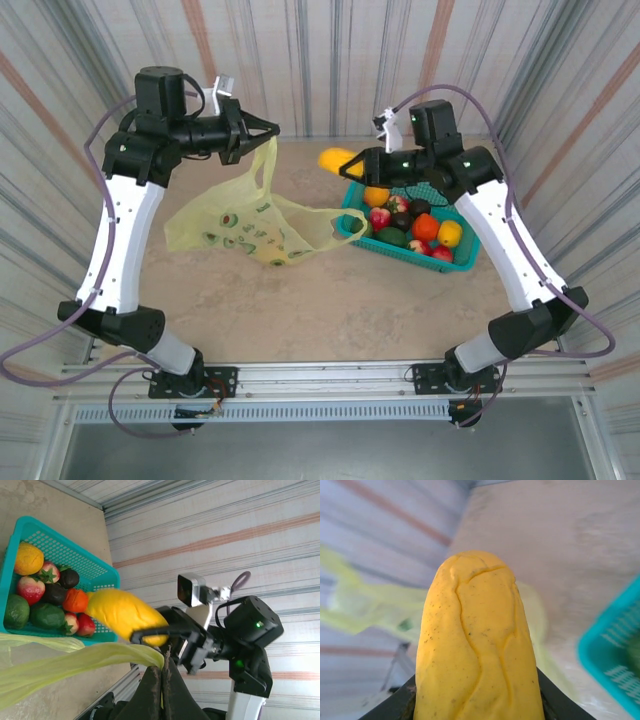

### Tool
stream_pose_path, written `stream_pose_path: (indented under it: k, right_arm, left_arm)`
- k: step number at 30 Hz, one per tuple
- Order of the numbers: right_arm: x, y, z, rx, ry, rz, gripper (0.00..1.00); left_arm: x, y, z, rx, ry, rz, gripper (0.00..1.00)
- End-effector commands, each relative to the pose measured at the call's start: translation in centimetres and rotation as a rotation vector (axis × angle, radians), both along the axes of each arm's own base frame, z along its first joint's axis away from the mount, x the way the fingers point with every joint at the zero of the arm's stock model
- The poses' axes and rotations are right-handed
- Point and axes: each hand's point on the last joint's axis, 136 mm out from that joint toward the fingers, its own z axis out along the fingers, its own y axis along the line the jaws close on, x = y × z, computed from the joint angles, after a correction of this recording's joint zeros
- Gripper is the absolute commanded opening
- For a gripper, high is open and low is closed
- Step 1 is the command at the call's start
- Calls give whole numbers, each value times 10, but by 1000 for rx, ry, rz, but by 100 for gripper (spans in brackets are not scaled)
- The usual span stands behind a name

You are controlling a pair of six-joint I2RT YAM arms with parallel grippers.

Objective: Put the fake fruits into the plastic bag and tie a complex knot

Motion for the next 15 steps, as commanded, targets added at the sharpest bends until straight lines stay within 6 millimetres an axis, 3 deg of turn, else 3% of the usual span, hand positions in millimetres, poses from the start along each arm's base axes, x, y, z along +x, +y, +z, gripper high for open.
stream_pose_path:
  k: [1, 9, 15]
  right_arm:
    - [-17, 23, -5, 65, 25, 131, 41]
    - [-28, 59, -58, 26, 127, 229, 41]
    - [-16, 74, -98, -59, 193, 237, 40]
  left_arm:
    - [-16, 4, 13, -8, -58, -27, 0]
    - [-22, 4, 19, -22, -80, -45, 0]
    - [-25, 2, 24, -39, -93, -57, 0]
